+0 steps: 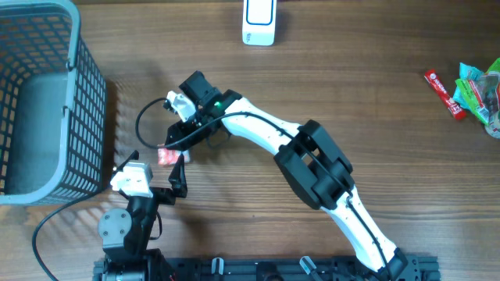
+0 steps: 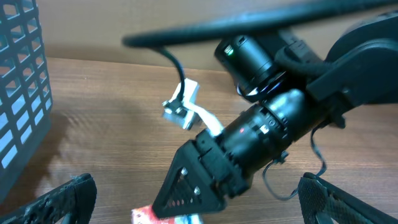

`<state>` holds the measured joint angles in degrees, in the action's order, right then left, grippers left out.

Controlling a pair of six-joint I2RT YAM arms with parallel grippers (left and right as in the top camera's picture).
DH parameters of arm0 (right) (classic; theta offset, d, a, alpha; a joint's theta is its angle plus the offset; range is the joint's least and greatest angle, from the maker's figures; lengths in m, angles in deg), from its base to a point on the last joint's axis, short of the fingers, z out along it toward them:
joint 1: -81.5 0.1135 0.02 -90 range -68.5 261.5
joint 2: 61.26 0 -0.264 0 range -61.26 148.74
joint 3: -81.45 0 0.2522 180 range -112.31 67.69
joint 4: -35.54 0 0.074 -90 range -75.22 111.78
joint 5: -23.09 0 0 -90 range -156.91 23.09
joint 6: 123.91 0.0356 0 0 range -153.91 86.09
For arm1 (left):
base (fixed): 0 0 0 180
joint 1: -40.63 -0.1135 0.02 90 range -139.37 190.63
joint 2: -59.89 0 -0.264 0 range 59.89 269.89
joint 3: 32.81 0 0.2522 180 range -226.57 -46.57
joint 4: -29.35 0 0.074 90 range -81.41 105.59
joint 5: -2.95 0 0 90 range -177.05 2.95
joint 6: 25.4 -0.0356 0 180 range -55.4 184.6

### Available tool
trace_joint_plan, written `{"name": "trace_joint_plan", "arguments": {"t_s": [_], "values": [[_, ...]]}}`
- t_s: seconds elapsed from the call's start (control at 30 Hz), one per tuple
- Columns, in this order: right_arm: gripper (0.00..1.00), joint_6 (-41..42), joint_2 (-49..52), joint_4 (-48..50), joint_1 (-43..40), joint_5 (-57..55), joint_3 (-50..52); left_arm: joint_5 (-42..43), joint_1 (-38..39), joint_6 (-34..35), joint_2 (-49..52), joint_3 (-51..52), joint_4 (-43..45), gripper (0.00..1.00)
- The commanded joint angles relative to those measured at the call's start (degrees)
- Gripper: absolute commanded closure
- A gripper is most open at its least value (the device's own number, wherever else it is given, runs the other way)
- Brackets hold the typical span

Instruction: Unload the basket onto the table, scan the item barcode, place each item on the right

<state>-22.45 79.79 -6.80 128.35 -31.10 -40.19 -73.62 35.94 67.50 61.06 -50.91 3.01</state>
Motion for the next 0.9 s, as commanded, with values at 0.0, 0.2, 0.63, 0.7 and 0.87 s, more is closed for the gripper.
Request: {"name": "trace_joint_plan", "arguments": {"t_s": [0.0,0.2,0.63,0.7,0.87], "values": [[0.95,3.3,7.4,-3.7,1.2,-7.9,3.0,0.5,-0.3,0.6,-0.2,0.4,0.2,0.0],[0.95,4.2,4.7,-6.9,-4.2,-3.1,2.8,0.5,-0.3,0.6,-0.2,0.4,0.2,0.0],[0.96,-1.5,-17.0,-35.2,-27.1,19.1,2.8,0.5,-0.3,0.6,-0.2,0.4,0.2,0.0],[0.96,-3.9,-17.0,-37.3,-29.0,17.9,2.9,0.5,-0.3,0.6,-0.2,0.4,0.2,0.0],[0.96,-3.9,-16.9,-35.4,-28.8,4.0,5.1,0.5,-0.3,0.6,-0.2,0.4,0.2,0.0]]}}
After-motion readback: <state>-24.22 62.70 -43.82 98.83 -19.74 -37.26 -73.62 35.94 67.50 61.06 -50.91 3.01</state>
